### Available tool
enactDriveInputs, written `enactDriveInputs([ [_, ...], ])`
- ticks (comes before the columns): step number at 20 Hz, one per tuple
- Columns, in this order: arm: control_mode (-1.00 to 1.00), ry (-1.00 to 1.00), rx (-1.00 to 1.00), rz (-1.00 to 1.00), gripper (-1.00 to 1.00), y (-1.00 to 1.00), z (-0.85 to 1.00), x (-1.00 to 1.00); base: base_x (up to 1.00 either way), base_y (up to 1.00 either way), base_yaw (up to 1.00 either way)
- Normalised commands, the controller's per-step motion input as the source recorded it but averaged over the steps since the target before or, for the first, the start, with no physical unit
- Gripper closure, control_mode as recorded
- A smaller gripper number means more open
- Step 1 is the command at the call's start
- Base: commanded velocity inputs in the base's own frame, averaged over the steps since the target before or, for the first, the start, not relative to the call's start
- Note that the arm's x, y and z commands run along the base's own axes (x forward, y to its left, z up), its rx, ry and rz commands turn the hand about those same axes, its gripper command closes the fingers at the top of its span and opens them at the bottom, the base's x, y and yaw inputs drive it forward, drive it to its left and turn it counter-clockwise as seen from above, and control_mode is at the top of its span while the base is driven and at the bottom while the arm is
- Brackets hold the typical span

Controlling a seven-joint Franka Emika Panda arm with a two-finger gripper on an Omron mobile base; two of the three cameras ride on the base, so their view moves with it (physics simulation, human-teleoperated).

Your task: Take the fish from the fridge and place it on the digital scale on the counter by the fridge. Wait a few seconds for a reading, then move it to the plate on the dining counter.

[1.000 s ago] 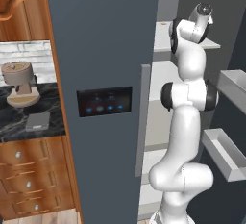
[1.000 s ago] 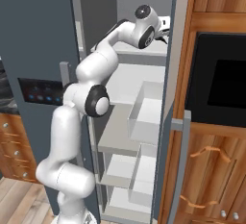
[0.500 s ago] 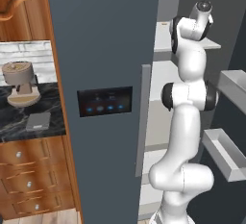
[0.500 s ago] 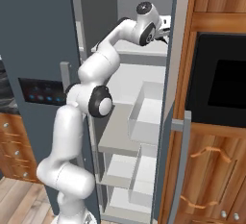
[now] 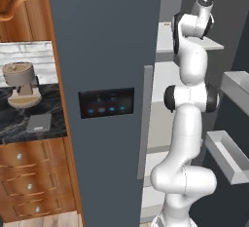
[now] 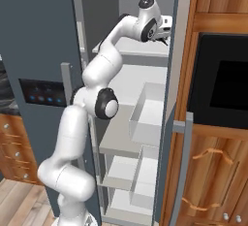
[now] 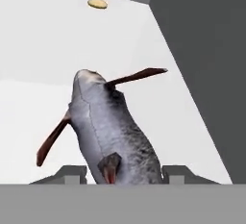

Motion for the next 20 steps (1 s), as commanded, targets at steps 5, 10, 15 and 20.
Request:
enactDriveInputs([
  [5,-1.0,0.0,0.05,0.0,1.0,0.0,-0.99,-0.78,0.0,0.0,0.0],
  [10,-1.0,-0.06,0.12,-0.01,1.0,0.0,-0.72,-1.0,0.0,0.0,0.0],
  [15,-1.0,-0.17,0.13,-0.02,1.0,0.07,-0.64,-1.0,0.0,0.0,0.0],
  [20,-1.0,-0.26,0.1,-0.03,1.0,0.39,-0.47,-1.0,0.0,0.0,0.0],
])
